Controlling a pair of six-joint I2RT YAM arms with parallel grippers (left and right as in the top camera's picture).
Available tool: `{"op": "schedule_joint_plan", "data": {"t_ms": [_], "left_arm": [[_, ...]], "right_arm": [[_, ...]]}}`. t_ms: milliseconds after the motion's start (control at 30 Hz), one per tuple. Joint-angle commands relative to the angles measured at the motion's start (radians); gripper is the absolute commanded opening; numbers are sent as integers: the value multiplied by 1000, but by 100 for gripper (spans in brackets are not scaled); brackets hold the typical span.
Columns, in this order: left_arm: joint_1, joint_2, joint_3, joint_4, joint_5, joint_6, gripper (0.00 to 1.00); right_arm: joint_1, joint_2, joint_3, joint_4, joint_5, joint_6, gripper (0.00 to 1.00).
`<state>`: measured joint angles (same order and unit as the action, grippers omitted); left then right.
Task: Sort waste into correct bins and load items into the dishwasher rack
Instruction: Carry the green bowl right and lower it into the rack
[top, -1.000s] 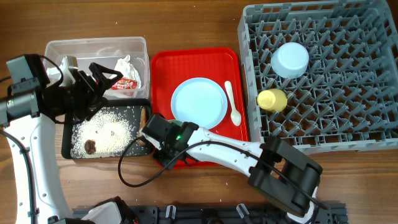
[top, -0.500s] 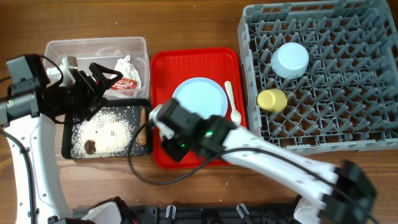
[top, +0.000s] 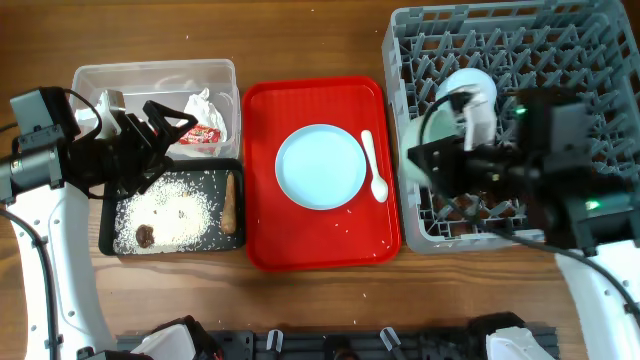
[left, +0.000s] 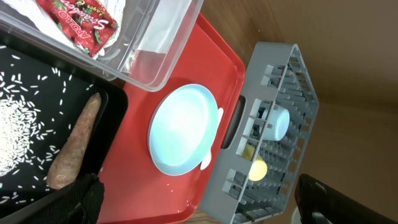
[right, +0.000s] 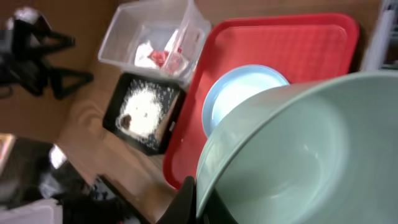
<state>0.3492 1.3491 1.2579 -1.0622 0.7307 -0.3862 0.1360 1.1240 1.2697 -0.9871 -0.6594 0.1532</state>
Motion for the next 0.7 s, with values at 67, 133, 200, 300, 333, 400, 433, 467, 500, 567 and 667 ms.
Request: {"op": "schedule_joint_plan", "data": {"t_ms": [67, 133, 200, 300, 333, 400, 433, 467, 500, 567, 667], "left_arm": [[6, -14, 10, 2, 1, 13, 100], [6, -14, 10, 2, 1, 13, 100], [6, -14, 10, 2, 1, 13, 100], [6, -14, 10, 2, 1, 13, 100], [6, -14, 10, 2, 1, 13, 100], [6, -14, 10, 2, 1, 13, 100], [6, -14, 10, 2, 1, 13, 100], [6, -14, 10, 2, 1, 13, 100], [6, -14, 10, 2, 1, 13, 100], [6, -14, 10, 2, 1, 13, 100], [6, -14, 10, 2, 1, 13, 100]], "right_arm": [[-301, 63, -82, 8, -361, -127, 4], [-383, 110, -120, 8, -440, -182, 4], [-454, 175, -170, 13, -509, -247, 4], [-516, 271, -223, 24, -577, -315, 4], [-533, 303, -239, 38, -601, -315, 4], [-570, 381, -268, 57, -673, -344, 4], [-584, 412, -274, 56, -677, -355, 4], [-596, 435, -277, 56, -674, -364, 4], [-611, 460, -280, 58, -660, -364, 4], [-632, 483, -280, 56, -615, -362, 4], [-648, 483, -280, 53, -590, -355, 4]]}}
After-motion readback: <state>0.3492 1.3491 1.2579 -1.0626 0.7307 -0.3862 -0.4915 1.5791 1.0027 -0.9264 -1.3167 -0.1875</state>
